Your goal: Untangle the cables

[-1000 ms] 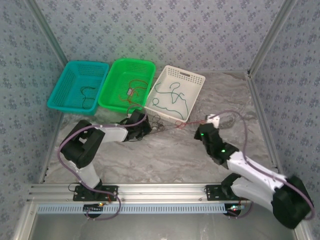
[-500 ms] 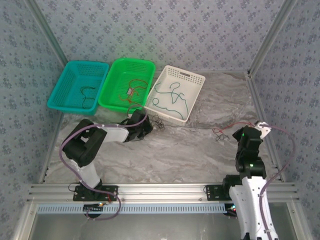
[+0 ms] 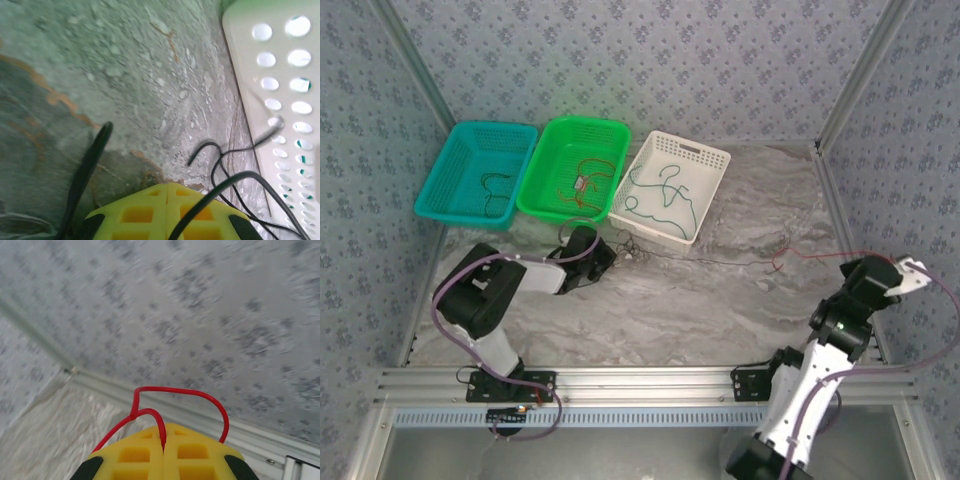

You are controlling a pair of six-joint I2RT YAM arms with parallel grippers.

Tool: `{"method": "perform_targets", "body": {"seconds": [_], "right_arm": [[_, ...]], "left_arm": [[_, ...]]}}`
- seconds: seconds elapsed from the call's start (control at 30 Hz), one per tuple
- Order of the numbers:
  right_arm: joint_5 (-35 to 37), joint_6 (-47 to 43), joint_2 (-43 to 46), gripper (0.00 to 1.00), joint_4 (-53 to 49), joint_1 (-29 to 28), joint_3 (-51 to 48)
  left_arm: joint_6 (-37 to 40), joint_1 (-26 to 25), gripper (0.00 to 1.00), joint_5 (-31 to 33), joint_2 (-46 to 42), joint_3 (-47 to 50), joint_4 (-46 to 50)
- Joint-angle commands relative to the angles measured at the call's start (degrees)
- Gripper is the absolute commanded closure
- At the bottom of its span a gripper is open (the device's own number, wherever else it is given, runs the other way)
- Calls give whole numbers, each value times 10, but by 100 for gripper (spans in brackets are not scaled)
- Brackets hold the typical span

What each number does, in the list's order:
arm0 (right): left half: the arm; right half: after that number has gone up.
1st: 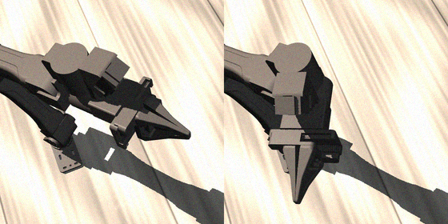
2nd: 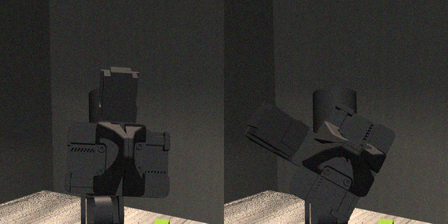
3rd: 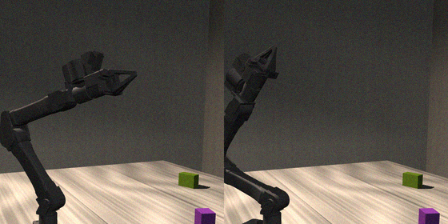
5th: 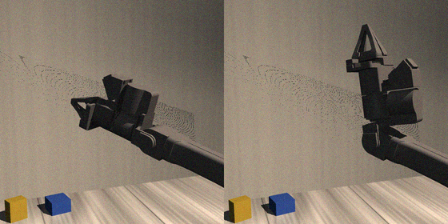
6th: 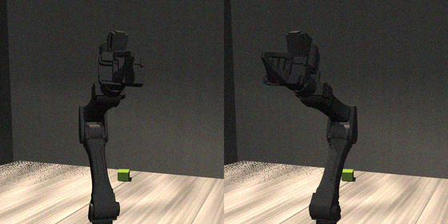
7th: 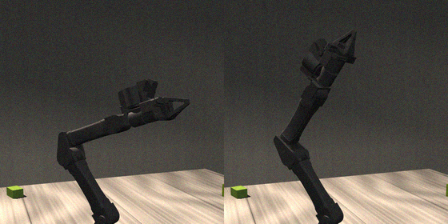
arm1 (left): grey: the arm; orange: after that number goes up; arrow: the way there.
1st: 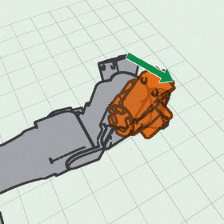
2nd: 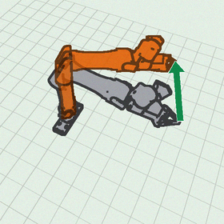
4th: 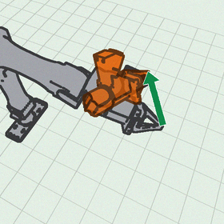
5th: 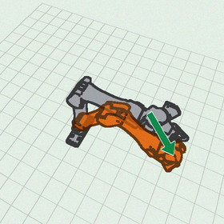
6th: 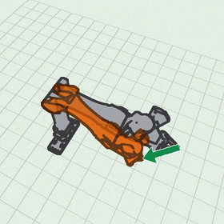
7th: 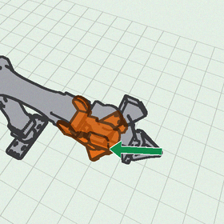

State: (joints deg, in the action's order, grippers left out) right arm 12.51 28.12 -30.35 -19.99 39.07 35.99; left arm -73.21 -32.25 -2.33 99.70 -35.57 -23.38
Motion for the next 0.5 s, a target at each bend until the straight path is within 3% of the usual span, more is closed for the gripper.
{"method": "perform_targets", "body": {"seconds": [0.0, 0.13, 0.3, 0.37, 0.47], "right_arm": [[-79, 28, -63, 100, 63, 84, 40], [-120, 36, -136, 100, 87, 129, 78], [-177, 46, -163, 100, 107, 109, 79], [-179, 25, -163, 100, 104, 45, 75], [-111, -15, -153, 100, 104, -94, 67]], "left_arm": [[-9, 42, 100, 72, 58, 93, 240], [-3, 60, 100, 86, 26, 101, 261], [-5, 61, 100, 88, 15, 94, 275], [20, 60, 100, 79, 8, 80, 276], [75, 48, 100, 74, -12, 35, 310]]}}
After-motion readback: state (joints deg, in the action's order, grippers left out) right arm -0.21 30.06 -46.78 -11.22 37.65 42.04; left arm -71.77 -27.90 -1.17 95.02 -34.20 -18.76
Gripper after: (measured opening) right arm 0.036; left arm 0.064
